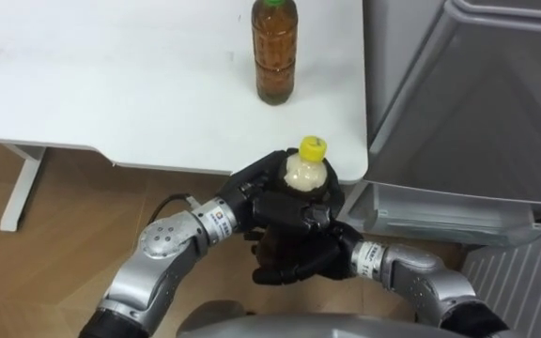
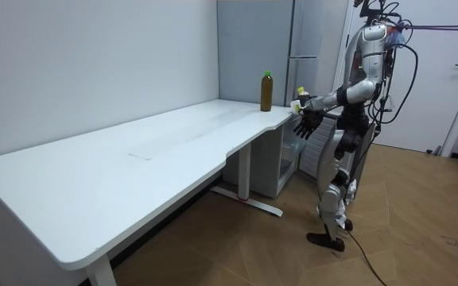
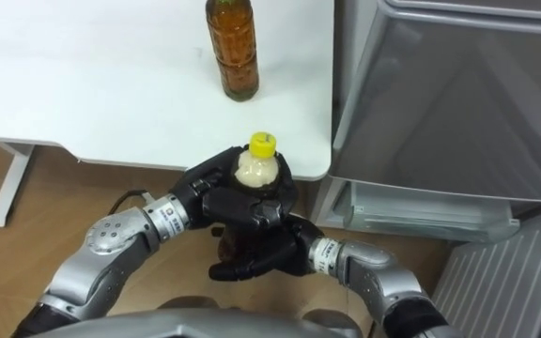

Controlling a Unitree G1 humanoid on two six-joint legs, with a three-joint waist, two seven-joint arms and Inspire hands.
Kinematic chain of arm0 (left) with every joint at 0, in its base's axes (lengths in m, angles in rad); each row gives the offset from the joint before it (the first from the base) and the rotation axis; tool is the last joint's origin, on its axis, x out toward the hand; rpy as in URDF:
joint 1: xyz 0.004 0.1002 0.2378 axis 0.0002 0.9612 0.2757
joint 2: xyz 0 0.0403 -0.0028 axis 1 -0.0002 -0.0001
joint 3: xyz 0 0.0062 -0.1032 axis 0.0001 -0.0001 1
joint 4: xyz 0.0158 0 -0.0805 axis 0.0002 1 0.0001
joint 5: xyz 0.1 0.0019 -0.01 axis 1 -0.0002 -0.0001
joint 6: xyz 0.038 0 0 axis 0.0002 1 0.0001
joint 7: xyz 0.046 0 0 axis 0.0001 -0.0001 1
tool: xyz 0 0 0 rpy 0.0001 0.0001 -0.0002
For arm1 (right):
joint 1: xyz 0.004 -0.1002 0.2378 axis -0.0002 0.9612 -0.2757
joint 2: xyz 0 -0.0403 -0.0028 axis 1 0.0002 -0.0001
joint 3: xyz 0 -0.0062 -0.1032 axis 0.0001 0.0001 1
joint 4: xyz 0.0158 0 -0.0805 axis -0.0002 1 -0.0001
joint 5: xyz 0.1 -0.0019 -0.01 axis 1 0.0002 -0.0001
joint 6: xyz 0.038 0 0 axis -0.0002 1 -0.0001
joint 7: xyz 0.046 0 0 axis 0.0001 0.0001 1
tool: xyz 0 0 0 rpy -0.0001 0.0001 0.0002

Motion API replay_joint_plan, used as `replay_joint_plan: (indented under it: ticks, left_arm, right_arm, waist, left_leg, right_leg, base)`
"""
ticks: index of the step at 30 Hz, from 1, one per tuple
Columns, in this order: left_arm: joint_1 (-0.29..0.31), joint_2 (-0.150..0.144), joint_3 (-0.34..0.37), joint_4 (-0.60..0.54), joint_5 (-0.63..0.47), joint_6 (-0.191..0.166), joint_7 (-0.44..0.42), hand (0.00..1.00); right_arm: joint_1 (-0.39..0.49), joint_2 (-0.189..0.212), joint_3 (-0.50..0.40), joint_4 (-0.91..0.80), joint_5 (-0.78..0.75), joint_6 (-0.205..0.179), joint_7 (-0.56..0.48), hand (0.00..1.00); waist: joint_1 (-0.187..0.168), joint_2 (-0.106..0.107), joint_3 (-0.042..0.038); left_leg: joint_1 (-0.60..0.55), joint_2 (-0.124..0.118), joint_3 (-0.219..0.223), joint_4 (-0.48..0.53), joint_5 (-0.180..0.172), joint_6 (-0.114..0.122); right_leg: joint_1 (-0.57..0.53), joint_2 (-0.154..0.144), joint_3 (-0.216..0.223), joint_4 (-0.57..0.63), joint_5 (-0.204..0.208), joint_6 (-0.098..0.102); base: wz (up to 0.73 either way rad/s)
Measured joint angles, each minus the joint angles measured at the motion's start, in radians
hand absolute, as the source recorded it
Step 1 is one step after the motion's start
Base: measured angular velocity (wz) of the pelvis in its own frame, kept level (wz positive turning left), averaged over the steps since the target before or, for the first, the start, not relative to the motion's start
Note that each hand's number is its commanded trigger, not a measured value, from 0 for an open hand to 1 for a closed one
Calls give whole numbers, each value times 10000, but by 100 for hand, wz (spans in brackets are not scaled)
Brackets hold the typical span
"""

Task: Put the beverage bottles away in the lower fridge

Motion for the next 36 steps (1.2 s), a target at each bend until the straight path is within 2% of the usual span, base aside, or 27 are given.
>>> replay_joint_plan:
  ticks: [9, 12, 13, 16, 17, 18, 19, 20, 21, 30, 36]
  left_arm:
    - [1, -27, -20, 64, -1, 0, -99, 100]
    - [0, -60, 19, 64, -16, 1, -94, 100]
    - [0, -62, 50, 65, -107, 27, -93, 100]
    - [0, -67, 149, 64, -436, 199, -87, 100]
    - [1, -67, 154, 65, -557, 208, -76, 88]
    - [2, -69, 163, 65, -604, 213, -58, 62]
    - [2, -98, 193, 65, -732, 222, -20, 53]
    - [1, -113, 208, 64, -796, 227, 4, 11]
    - [0, -120, 207, 64, -794, 227, 4, 0]
    - [1, -63, 190, 64, -774, 224, 45, 0]
    - [-31, -71, 195, 44, -775, 219, 160, 0]
  right_arm:
    - [0, -15, 7, 1, -1, -29, 2, 100]
    - [0, -27, 46, 1, -4, -138, 10, 100]
    - [1, -68, 123, 0, -14, -284, 55, 100]
    - [1, -120, 215, 0, -38, -494, 133, 100]
    - [1, -128, 214, 0, -38, -521, 133, 100]
    - [4, -128, 215, 0, -38, -550, 133, 100]
    - [4, -124, 212, 0, -35, -596, 131, 100]
    - [3, -122, 210, 0, -35, -669, 127, 100]
    - [3, -121, 210, 0, -35, -671, 123, 100]
    - [144, -85, 237, 7, -8, -641, 175, 100]
    - [143, -84, 222, -6, -1, -478, 359, 100]
  waist:
    - [4, 50, -31]
    - [4, 53, -33]
    - [3, 52, -33]
    - [3, 51, -33]
    - [3, 51, -33]
    - [4, 50, -32]
    - [3, 50, -33]
    - [4, 49, -33]
    - [4, 48, -35]
    - [-22, 41, -33]
    - [-58, 32, -27]
  left_leg:
    - [3, 11, 38, -10, 0, 0]
    - [8, 12, 46, -16, 0, 0]
    - [11, 13, 52, -18, 0, 0]
    - [16, 15, 71, -24, 0, 0]
    - [18, 16, 84, -29, 0, 0]
    - [17, 20, 91, -30, 0, 0]
    - [17, 23, 108, -32, 0, 0]
    - [17, 25, 120, -40, 0, 0]
    - [18, 26, 127, -44, 0, 0]
    - [45, 49, 221, -107, 1, -1]
    - [31, 47, 208, -129, 1, -2]
  right_leg:
    - [-2, 4, 33, 0, 0, 0]
    - [-3, 5, 42, 0, 0, 0]
    - [-3, 4, 50, -1, 0, 0]
    - [-3, 5, 78, 0, 0, 0]
    - [-4, 5, 95, 0, 0, 0]
    - [-5, 6, 102, 0, 0, 0]
    - [-9, 7, 116, 0, 0, 0]
    - [-10, 7, 127, 1, 1, 0]
    - [-9, 7, 134, 1, 1, 0]
    - [-94, 15, 233, 9, 3, -3]
    - [-100, 13, 208, 2, 2, -3]
  base:
    - [0]
    - [0]
    - [0]
    - [0]
    - [0]
    - [-3]
    - [-3]
    - [-3]
    - [-3]
    - [-3]
    - [0]
